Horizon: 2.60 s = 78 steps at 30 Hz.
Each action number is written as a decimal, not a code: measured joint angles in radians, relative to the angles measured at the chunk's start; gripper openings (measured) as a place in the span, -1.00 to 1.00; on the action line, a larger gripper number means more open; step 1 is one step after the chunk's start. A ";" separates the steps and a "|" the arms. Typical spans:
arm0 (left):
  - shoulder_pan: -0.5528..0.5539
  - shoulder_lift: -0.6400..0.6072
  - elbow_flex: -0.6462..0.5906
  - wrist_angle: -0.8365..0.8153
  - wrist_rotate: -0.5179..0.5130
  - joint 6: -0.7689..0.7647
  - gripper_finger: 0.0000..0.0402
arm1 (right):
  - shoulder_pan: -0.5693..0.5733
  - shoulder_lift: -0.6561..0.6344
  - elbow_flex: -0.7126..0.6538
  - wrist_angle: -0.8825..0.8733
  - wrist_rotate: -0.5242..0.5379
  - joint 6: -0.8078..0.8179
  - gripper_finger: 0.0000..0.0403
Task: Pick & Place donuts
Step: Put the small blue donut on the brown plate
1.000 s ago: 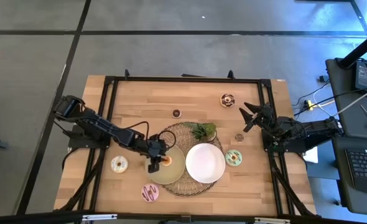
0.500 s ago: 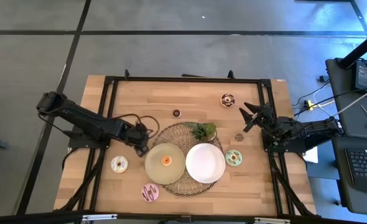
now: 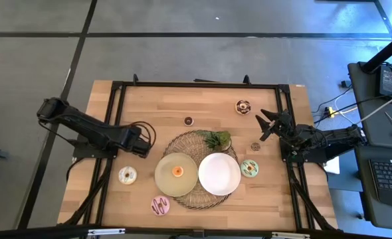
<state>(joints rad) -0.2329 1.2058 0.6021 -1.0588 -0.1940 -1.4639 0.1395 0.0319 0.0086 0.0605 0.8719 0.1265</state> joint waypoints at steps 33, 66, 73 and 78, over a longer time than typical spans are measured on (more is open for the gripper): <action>0.000 0.003 -0.093 0.177 -0.054 0.037 -0.61 | 0.000 0.000 0.000 0.000 0.000 -0.004 0.00; -0.183 0.398 0.328 0.585 0.055 0.852 -0.98 | 0.000 0.006 0.000 0.000 0.000 0.000 0.00; -0.224 0.453 0.340 0.585 0.085 0.831 -0.98 | 0.000 0.005 0.000 0.000 0.000 0.000 0.00; -0.224 0.440 0.340 0.587 0.038 0.835 -0.98 | 0.000 0.005 0.000 0.000 0.000 0.002 0.00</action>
<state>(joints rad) -0.4568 1.6460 0.9421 -0.4723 -0.1556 -0.6293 0.1394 0.0372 0.0086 0.0605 0.8721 0.1287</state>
